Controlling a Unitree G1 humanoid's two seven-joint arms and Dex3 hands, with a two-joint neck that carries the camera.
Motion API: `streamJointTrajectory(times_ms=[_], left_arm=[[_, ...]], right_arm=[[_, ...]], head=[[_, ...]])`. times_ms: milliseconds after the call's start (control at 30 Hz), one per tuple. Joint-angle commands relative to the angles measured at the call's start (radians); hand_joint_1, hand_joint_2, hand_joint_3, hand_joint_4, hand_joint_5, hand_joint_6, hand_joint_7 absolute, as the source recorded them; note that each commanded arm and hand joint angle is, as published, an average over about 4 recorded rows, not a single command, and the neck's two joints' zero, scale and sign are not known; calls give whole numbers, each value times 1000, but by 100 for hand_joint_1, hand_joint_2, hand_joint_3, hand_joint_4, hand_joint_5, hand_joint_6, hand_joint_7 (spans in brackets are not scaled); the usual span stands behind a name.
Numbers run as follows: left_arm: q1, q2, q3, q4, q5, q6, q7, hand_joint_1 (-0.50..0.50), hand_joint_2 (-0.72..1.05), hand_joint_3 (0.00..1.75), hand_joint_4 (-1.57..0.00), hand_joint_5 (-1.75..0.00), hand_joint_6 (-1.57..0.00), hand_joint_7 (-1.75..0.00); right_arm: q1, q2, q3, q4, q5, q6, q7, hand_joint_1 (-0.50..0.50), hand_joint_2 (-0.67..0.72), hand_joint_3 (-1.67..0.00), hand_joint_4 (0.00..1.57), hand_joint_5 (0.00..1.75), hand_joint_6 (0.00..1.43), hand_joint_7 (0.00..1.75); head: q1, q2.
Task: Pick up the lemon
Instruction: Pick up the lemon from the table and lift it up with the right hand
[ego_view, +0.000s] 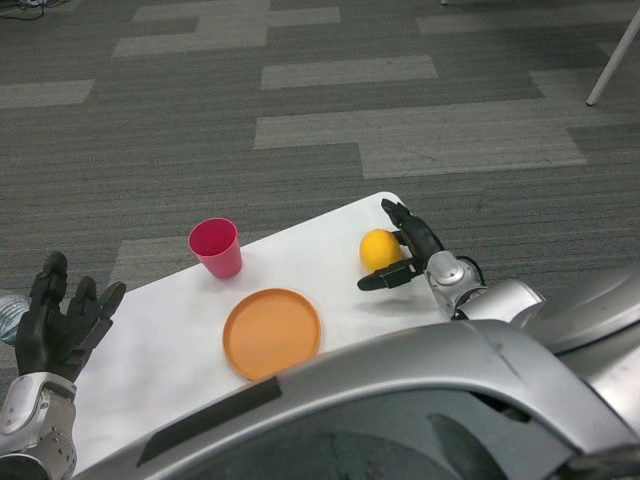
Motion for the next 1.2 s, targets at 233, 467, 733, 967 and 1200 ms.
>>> streamJointTrajectory(times_ms=[233,467,733,967,1200], left_arm=[[-9,10,12,-8,2,-15,0,50,69,9,0,0,0,0],[-9,12,14,-8,2,-21,0,50,69,9,0,0,0,0],[-9,15,15,-8,2,-23,2,50,69,9,0,0,0,0],[-9,15,16,-8,2,-26,1,50,69,9,0,0,0,0],[-9,15,16,-8,2,-27,2,50,69,9,0,0,0,0]], right_arm=[[-18,-19,5,17,-53,7,-19,-19,-54,-87,0,131,0,0],[-18,-26,5,17,-102,12,-32,-27,-54,-119,0,145,0,7],[-14,-26,4,14,-111,12,-42,-29,-54,-127,0,155,0,28],[-13,-32,1,14,-110,12,-44,-29,-54,-127,0,155,6,79],[-13,-34,-5,14,-103,12,-42,-29,-54,-127,1,150,20,87]], head=[[7,-2],[7,-4],[9,-6],[10,-7],[12,-9]])
